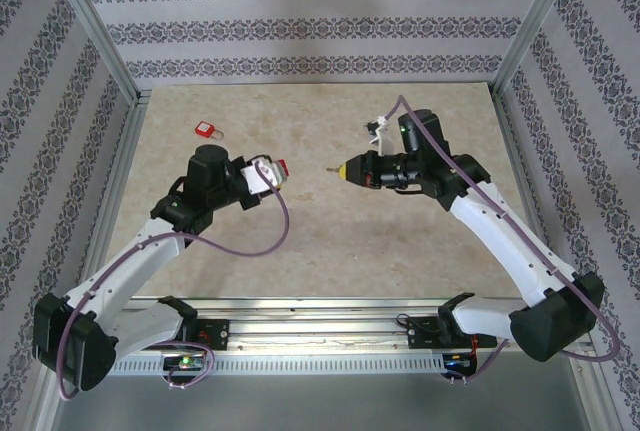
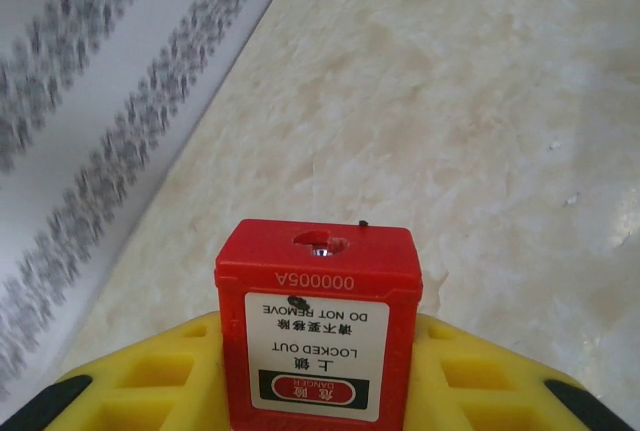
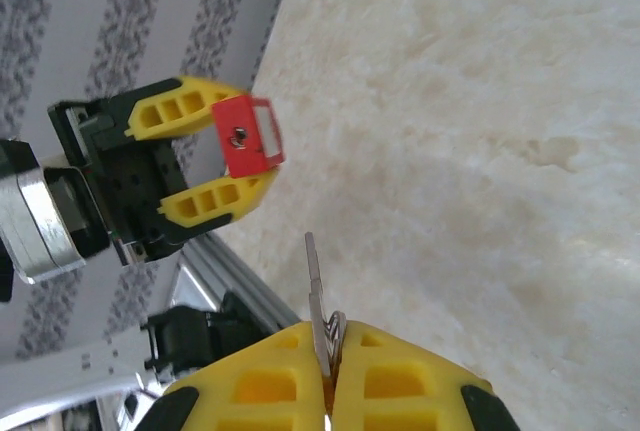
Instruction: Unlock with the key
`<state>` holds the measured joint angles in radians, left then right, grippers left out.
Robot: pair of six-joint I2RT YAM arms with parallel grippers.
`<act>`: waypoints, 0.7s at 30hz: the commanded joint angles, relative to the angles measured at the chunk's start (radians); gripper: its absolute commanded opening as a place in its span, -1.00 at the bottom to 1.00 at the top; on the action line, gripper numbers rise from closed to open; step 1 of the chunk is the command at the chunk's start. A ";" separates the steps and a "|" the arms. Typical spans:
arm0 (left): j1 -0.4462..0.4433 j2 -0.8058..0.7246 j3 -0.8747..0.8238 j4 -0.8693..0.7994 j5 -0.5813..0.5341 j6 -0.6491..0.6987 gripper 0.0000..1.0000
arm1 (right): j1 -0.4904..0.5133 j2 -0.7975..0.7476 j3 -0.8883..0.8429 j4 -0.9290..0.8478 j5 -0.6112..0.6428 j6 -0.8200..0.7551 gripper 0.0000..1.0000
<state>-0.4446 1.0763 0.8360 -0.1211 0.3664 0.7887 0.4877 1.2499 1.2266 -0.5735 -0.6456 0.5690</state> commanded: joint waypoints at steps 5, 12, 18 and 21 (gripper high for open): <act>-0.104 -0.071 0.000 0.022 0.015 0.301 -1.00 | 0.133 0.084 0.137 -0.183 0.059 -0.160 -1.00; -0.131 -0.050 0.045 -0.069 0.030 0.310 -1.00 | 0.155 0.099 0.135 -0.173 0.119 -0.168 -1.00; -0.147 -0.031 0.063 -0.090 0.030 0.264 -1.00 | 0.173 0.099 0.119 -0.115 0.161 -0.153 -1.00; -0.151 -0.028 0.066 -0.089 0.027 0.242 -1.00 | 0.172 0.097 0.111 -0.088 0.156 -0.139 -1.00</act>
<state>-0.5793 1.0470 0.8604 -0.1902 0.3698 1.0542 0.6525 1.3495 1.3415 -0.7029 -0.5121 0.4267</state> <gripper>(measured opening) 0.352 0.045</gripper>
